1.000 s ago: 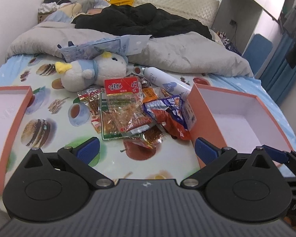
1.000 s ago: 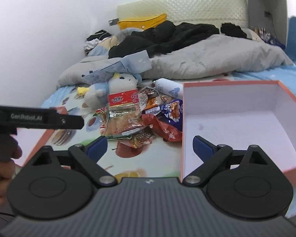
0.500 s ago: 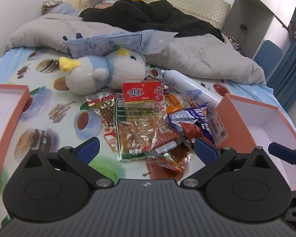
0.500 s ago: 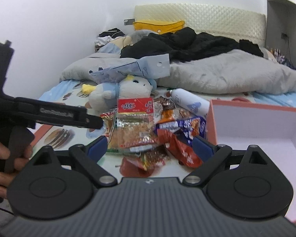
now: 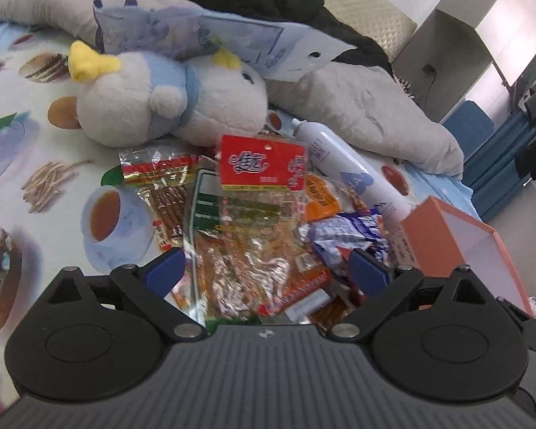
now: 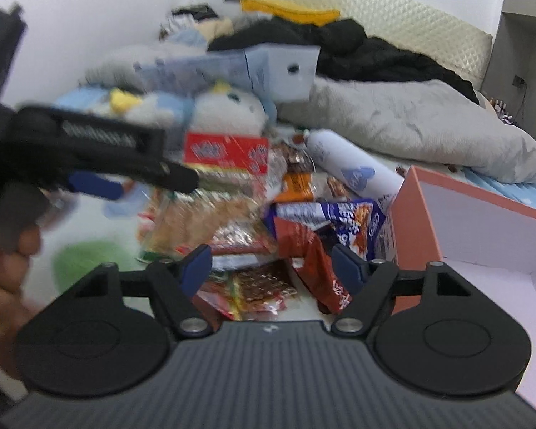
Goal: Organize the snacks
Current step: 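Grasp the red-header snack bag with the left tool while the right tool grasps a red wrapper, then lift both held snacks and carry them toward the pink box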
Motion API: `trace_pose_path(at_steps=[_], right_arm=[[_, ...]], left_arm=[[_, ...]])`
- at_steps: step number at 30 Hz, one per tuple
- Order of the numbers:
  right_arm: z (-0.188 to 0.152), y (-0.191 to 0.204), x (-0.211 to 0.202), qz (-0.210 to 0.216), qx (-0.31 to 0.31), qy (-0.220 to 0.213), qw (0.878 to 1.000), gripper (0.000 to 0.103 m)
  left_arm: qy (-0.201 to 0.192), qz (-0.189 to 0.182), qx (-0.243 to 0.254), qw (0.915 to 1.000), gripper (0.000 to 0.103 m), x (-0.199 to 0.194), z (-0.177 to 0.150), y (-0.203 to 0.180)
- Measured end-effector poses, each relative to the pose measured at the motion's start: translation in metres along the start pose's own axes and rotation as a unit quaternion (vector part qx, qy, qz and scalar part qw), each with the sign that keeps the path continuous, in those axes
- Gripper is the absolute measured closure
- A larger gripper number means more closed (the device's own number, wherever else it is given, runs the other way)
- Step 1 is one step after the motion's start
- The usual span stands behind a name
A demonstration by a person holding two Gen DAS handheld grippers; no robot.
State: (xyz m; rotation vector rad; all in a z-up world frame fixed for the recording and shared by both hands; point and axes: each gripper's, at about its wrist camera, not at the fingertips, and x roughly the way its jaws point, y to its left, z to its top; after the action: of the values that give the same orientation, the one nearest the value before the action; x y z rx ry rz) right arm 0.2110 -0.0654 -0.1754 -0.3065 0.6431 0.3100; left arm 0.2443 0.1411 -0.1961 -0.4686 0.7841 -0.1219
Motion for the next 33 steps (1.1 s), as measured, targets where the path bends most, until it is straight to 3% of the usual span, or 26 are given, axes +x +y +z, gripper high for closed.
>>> trace_pose_path(at_steps=[8,10,16,20,23,29,31,33], right_arm=[[-0.005,0.007,0.046,-0.055,-0.077,0.022,0.995,0.032],[-0.007,0.014,0.059,-0.084,-0.124,0.026,0.988,0.032],[-0.007,0.008,0.084,-0.071,-0.103,0.053,0.991,0.033],[-0.003,0.001,0.087,-0.038,-0.06,0.065,0.995,0.049],[-0.002,-0.002,0.087,-0.014,-0.043,0.069,0.997,0.059],[0.0,-0.003,0.086,0.003,-0.028,0.072,0.997,0.059],[0.0,-0.003,0.083,0.002,-0.03,0.075,0.997,0.06],[0.0,-0.004,0.079,-0.002,-0.027,0.077,0.997,0.06]], left_arm=[[0.024,-0.008,0.014,0.9996,0.015,0.032,0.004,0.008],[0.039,-0.01,0.009,0.9991,0.024,0.042,0.004,0.008],[0.046,-0.027,0.006,0.9986,0.028,0.057,0.006,0.009],[0.054,-0.025,0.01,0.9982,0.028,0.063,0.006,0.008],[0.047,-0.05,0.021,0.9974,0.031,0.063,0.006,0.003],[0.052,-0.061,0.028,0.9964,0.043,0.077,0.005,-0.009],[0.053,-0.051,0.039,0.9965,0.058,0.081,0.005,-0.013],[0.055,-0.046,0.046,0.9964,0.065,0.083,0.003,-0.015]])
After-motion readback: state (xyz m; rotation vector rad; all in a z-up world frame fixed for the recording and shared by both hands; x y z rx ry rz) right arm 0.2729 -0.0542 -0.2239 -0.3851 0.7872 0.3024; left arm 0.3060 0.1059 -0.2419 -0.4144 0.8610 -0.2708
